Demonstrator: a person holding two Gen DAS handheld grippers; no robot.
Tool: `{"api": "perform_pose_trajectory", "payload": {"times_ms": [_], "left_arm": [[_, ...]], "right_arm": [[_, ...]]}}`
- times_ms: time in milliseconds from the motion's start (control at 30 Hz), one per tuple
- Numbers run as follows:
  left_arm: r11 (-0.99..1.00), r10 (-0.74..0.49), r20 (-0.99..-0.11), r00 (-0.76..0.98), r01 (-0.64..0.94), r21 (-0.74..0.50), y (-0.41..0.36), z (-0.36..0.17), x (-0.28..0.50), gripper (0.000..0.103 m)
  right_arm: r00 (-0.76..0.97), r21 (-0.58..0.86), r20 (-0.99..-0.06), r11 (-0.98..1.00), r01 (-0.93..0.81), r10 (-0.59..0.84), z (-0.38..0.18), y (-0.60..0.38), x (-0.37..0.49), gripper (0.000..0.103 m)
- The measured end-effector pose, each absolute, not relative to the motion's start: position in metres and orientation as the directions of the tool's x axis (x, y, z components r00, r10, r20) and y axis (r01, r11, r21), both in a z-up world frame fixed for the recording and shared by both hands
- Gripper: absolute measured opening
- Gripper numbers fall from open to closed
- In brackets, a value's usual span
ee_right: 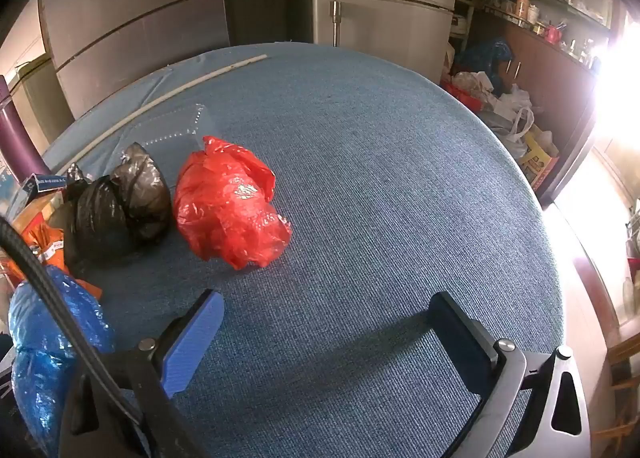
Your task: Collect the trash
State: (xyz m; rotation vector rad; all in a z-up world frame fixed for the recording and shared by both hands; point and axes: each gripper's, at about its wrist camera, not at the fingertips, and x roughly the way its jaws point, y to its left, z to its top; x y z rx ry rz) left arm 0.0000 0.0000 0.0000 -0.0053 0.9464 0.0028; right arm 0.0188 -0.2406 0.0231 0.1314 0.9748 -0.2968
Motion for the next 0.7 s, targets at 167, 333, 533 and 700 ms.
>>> {"api": "perform_pose_trajectory", "payload": {"times_ms": [167,333,533,700], "left_arm": [[1.0,0.0,-0.812,0.584,-0.005,-0.003,0.0,-0.0001,0.0001,0.103],[1.0,0.0,-0.811,0.585,-0.005,-0.003,0.0,0.0001,0.0,0.103],[1.0,0.0,-0.811,0.585,-0.005,-0.003,0.0,0.0,0.0,0.103],[1.0,0.0,-0.811,0.585,-0.005,-0.003,0.0,0.0,0.0,0.103]], "right_arm": [[0.525,-0.023,-0.83,0.952,0.306,-0.188,0.0231,-0.2406,0.0188,0.103],[0.525,-0.022,-0.83,0.952,0.306,-0.188,0.0231,-0.2406,0.0188,0.103],[0.525,-0.022,-0.83,0.952,0.306,-0.188,0.0231,-0.2407,0.0188,0.103],[0.522,-0.023,-0.831,0.949,0.313,-0.192,0.0231,-0.2404,0.019,0.103]]}}
